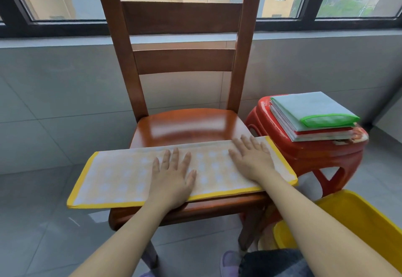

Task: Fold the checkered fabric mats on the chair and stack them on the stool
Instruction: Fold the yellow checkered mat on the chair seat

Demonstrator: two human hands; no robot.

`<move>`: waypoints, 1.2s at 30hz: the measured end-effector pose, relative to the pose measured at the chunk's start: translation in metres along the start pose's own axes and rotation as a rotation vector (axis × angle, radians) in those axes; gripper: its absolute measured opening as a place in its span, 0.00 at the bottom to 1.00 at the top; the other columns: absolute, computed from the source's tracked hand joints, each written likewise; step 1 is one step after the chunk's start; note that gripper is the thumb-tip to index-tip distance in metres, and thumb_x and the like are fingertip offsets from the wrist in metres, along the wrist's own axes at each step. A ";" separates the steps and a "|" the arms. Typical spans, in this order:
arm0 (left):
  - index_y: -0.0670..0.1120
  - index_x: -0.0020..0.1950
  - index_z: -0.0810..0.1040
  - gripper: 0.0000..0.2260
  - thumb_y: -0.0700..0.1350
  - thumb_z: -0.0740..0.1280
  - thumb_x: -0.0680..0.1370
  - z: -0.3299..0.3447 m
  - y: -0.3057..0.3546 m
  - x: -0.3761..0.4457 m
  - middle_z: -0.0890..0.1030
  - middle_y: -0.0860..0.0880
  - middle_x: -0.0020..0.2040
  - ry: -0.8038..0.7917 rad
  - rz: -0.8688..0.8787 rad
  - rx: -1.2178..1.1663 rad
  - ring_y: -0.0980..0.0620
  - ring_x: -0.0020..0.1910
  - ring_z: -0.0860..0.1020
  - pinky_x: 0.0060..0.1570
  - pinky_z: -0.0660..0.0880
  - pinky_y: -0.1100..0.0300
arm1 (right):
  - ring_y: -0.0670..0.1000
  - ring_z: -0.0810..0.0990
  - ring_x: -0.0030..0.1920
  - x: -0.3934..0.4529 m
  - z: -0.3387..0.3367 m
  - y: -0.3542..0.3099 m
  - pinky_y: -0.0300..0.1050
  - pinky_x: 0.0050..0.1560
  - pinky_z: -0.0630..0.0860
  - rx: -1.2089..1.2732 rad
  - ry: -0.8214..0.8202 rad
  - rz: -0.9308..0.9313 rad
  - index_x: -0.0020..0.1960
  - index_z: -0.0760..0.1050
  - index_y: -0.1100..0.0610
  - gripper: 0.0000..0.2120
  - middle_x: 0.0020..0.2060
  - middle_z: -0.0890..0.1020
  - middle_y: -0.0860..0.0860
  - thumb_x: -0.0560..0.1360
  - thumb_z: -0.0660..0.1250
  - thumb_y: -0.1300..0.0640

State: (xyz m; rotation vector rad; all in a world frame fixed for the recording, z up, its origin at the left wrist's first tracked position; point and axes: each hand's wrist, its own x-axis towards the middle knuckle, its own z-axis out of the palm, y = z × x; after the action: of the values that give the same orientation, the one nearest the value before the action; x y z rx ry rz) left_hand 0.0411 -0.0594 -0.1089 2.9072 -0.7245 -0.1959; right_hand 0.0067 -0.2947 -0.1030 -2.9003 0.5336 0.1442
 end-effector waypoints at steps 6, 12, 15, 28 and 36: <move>0.57 0.77 0.41 0.26 0.59 0.42 0.80 -0.001 0.002 0.000 0.38 0.49 0.78 -0.015 0.000 -0.008 0.48 0.76 0.36 0.74 0.35 0.46 | 0.57 0.44 0.76 -0.002 -0.004 0.003 0.52 0.75 0.42 -0.013 0.024 0.128 0.77 0.45 0.48 0.29 0.77 0.47 0.53 0.79 0.43 0.39; 0.53 0.78 0.45 0.24 0.54 0.43 0.82 -0.001 0.035 -0.005 0.42 0.50 0.78 -0.061 0.067 -0.094 0.52 0.77 0.39 0.74 0.36 0.50 | 0.51 0.44 0.77 -0.018 -0.001 -0.037 0.48 0.75 0.39 0.071 0.075 -0.179 0.77 0.50 0.50 0.24 0.77 0.50 0.51 0.82 0.46 0.50; 0.48 0.78 0.47 0.23 0.50 0.44 0.82 -0.003 0.047 -0.002 0.45 0.51 0.79 -0.064 0.060 -0.199 0.55 0.77 0.42 0.75 0.38 0.55 | 0.49 0.45 0.77 -0.026 0.013 -0.040 0.47 0.75 0.40 0.053 0.044 -0.219 0.77 0.49 0.50 0.23 0.77 0.50 0.49 0.82 0.45 0.50; 0.58 0.77 0.47 0.25 0.59 0.45 0.80 -0.013 -0.069 0.003 0.44 0.51 0.79 0.048 -0.268 -0.051 0.52 0.77 0.42 0.74 0.42 0.43 | 0.47 0.43 0.76 -0.029 0.013 -0.039 0.46 0.75 0.39 0.017 0.030 -0.198 0.77 0.46 0.47 0.24 0.77 0.47 0.47 0.82 0.42 0.47; 0.56 0.73 0.62 0.29 0.61 0.64 0.74 -0.041 -0.086 -0.009 0.52 0.43 0.77 0.056 -0.411 -0.342 0.40 0.73 0.61 0.65 0.66 0.46 | 0.58 0.61 0.69 -0.031 0.010 -0.064 0.48 0.71 0.55 0.187 0.161 -0.359 0.70 0.67 0.54 0.21 0.70 0.68 0.53 0.78 0.55 0.64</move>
State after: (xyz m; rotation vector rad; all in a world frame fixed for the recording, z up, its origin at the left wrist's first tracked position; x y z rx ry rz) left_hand 0.0795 0.0244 -0.0821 2.6778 -0.0634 -0.2512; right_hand 0.0005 -0.2237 -0.0984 -2.7793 0.0384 -0.1819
